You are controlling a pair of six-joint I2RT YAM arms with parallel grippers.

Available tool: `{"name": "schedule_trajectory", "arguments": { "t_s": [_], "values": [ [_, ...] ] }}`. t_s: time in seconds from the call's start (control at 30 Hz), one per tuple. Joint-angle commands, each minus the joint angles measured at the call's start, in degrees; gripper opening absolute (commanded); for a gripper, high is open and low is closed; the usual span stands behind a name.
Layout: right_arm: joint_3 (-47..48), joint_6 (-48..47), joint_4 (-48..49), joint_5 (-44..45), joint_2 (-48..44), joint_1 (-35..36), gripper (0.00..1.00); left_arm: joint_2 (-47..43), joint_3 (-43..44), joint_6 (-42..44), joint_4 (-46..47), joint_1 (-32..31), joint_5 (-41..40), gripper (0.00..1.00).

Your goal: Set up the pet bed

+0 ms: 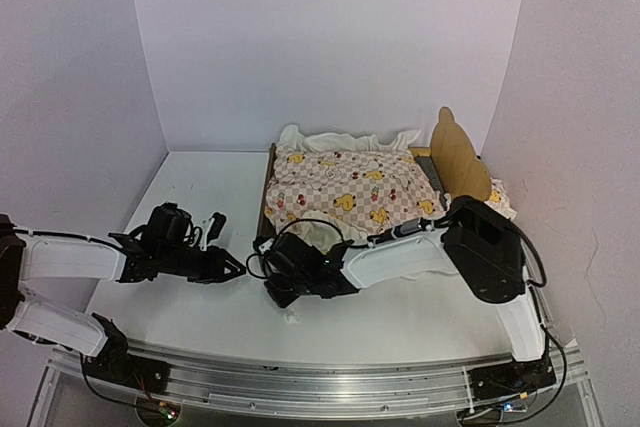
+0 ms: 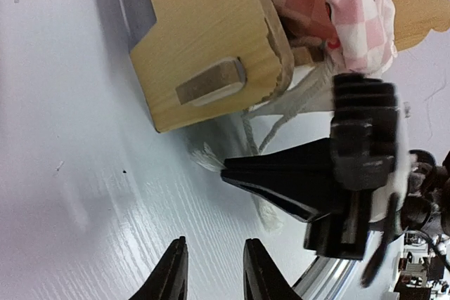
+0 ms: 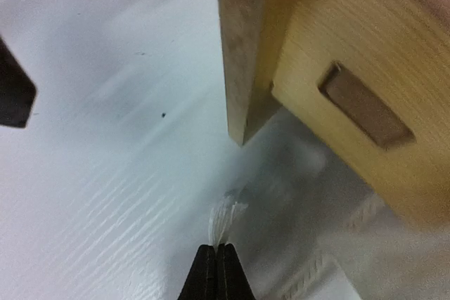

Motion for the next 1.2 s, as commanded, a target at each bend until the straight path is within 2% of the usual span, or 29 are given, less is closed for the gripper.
{"name": "schedule_trajectory", "arguments": {
  "t_s": [0.0, 0.1, 0.37, 0.47, 0.63, 0.73, 0.93, 1.07, 1.17],
  "values": [
    [-9.98, 7.11, 14.98, -2.65, -11.68, 0.08, 0.0, 1.98, -2.2, 1.59, 11.79, -0.03, 7.69, 0.22],
    [-14.19, 9.59, 19.6, -2.44, -13.93, 0.1, 0.0, 3.85, -3.65, 3.19, 17.85, -0.03, 11.76, 0.22],
    [-18.69, 13.02, 28.43, -3.28, -15.01, -0.3, 0.0, 10.23, -4.42, 15.36, 34.66, -1.78, 17.74, 0.36],
    [-20.0, 13.24, 30.52, -4.14, -14.8, -0.65, 0.0, 12.87, -4.41, 10.5, 38.91, -1.75, 18.04, 0.37],
    [-23.11, 12.79, 34.75, -5.22, -15.63, -0.83, 0.0, 14.05, -4.57, -3.21, 36.96, -1.45, 14.1, 0.38],
    [-23.69, 12.22, 35.95, -6.26, -15.71, -0.85, 0.0, 14.4, -4.61, -8.31, 36.69, -1.44, 11.49, 0.41],
    [-23.7, 11.59, 37.36, -6.63, -15.38, -0.83, 0.0, 16.59, -2.94, -9.89, 36.1, -1.58, 12.18, 0.48],
    [-23.65, 11.51, 37.76, -6.88, -15.1, -0.96, 0.0, 17.64, -2.24, -10.06, 38.15, -1.69, 12.49, 0.46],
    [-24.0, 11.36, 37.97, -7.16, -15.28, -1.06, 0.0, 17.98, -1.58, -9.04, 38.92, -1.76, 12.66, 0.41]
  ]
}}
